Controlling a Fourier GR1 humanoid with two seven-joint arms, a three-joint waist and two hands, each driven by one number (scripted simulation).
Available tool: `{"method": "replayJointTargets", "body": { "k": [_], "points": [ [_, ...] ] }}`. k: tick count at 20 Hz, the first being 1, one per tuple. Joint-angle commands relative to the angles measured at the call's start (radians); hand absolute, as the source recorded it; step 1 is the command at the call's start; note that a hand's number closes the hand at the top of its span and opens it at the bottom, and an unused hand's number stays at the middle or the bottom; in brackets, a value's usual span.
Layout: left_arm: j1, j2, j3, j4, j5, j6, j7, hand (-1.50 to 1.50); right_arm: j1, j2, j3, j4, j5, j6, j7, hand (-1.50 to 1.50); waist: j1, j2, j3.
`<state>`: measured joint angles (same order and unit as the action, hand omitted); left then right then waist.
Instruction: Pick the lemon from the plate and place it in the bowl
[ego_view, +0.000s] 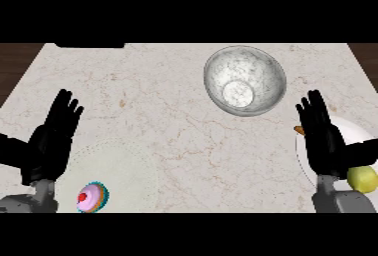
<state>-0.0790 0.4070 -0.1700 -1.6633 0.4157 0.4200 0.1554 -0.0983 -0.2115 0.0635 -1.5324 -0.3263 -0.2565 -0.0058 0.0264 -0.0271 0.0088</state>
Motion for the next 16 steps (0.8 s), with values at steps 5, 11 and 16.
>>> {"method": "replayJointTargets", "body": {
  "k": [5, 11, 16],
  "points": [
    [0.013, 0.132, 0.032, 0.021, -0.128, 0.004, -0.046, 0.0, -0.009, -0.376, -0.06, -0.191, 0.381, -0.043, -0.184, 1.5, -0.085, -0.005, -0.017],
    [0.082, 0.141, 0.049, 0.046, -0.137, 0.016, -0.063, 0.0, 0.289, -0.417, -0.219, -0.058, 0.673, -0.428, -0.057, -1.5, -0.183, 0.0, -0.018],
    [0.082, 0.172, 0.064, 0.023, -0.117, -0.042, -0.075, 0.0, 0.595, -0.268, -0.129, -0.189, 0.907, -0.64, -0.121, -1.5, -0.13, 0.011, -0.014]
  ]
}}
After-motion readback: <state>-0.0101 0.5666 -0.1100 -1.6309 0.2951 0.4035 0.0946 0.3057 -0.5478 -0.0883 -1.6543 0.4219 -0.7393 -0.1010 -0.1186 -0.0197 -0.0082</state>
